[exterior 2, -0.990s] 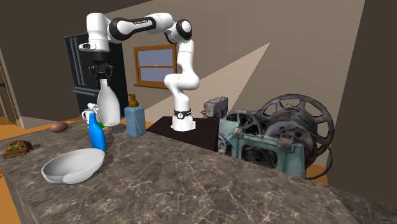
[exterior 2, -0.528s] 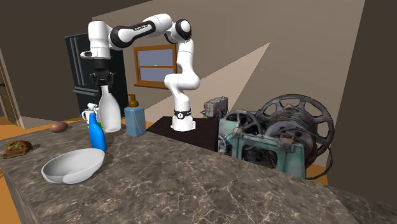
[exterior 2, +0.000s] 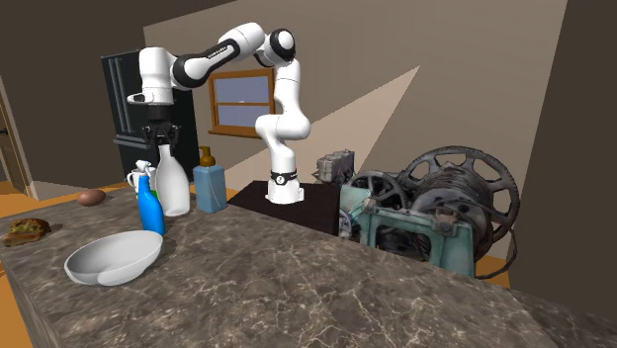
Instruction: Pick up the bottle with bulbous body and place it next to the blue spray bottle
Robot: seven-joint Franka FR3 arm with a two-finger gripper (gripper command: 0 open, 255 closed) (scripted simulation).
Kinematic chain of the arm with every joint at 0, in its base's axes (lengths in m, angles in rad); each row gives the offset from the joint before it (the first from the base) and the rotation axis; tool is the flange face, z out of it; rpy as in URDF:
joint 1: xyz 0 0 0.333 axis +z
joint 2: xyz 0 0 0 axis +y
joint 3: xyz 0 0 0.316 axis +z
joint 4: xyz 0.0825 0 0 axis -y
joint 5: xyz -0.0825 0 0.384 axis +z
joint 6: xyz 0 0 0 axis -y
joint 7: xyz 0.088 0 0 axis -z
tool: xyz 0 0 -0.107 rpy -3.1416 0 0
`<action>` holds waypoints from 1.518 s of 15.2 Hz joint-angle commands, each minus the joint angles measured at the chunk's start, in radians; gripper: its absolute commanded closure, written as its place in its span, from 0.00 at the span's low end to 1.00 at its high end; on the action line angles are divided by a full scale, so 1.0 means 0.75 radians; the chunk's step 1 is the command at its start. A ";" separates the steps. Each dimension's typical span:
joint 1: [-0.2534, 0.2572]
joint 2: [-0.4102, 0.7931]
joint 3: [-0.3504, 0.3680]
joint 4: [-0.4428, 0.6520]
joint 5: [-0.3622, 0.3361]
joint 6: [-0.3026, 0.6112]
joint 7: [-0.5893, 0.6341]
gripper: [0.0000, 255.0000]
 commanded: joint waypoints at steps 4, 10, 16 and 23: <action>0.000 0.004 -0.003 -0.009 0.001 0.015 -0.003 1.00; 0.000 0.004 -0.003 -0.009 0.001 0.015 -0.003 0.00; -0.012 -0.058 0.025 0.078 -0.020 -0.130 0.017 0.00; -0.014 -0.071 0.032 0.104 -0.023 -0.167 0.021 0.00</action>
